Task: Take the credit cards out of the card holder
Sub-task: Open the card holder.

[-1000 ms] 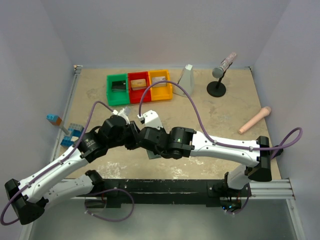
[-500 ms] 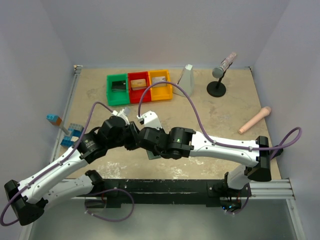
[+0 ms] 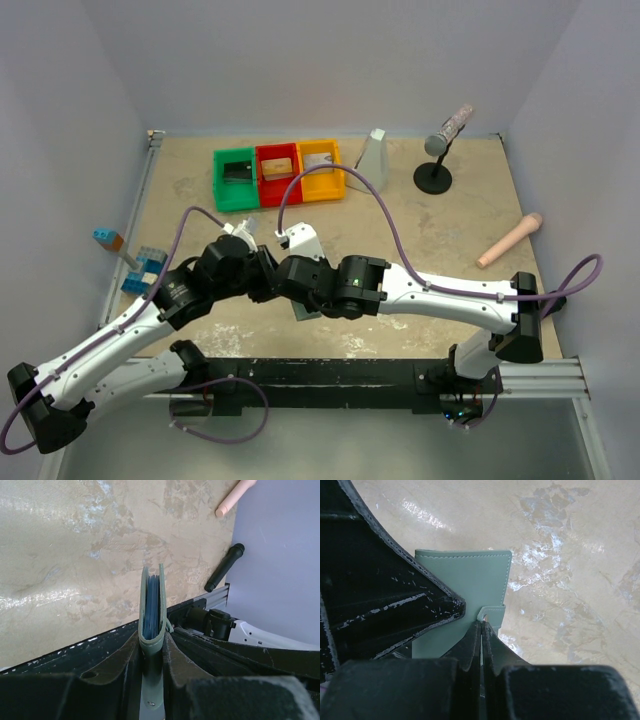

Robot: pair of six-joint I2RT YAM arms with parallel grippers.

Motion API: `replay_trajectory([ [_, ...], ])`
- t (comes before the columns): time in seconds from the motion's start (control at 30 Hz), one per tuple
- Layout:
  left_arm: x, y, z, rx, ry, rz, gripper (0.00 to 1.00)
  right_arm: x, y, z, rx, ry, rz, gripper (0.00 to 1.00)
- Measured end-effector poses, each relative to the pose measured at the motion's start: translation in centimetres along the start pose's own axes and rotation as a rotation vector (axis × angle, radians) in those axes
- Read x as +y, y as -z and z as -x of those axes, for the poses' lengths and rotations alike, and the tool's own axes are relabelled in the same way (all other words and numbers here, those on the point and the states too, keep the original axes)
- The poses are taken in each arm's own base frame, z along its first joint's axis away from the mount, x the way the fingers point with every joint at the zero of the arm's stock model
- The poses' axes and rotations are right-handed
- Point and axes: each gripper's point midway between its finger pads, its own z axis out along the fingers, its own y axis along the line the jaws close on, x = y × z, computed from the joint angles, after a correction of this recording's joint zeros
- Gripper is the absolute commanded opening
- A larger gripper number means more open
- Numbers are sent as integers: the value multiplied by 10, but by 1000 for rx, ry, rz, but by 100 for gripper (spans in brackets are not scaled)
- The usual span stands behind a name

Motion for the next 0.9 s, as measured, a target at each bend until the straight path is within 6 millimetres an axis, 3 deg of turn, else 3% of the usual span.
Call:
replay_trajectory([
  [0.47, 1, 1, -1, -3, 4, -5, 0, -1, 2, 0, -2, -27, 0, 0],
  [0.63, 0, 5, 0, -7, 4, -17, 0, -26, -1, -9, 29, 0, -79, 0],
  [0.77, 0, 5, 0, -8, 4, -17, 0, -31, -2, -11, 38, 5, -94, 0],
  [0.9, 0, 5, -1, -8, 3, -17, 0, -36, 3, -13, 31, -3, -89, 22],
])
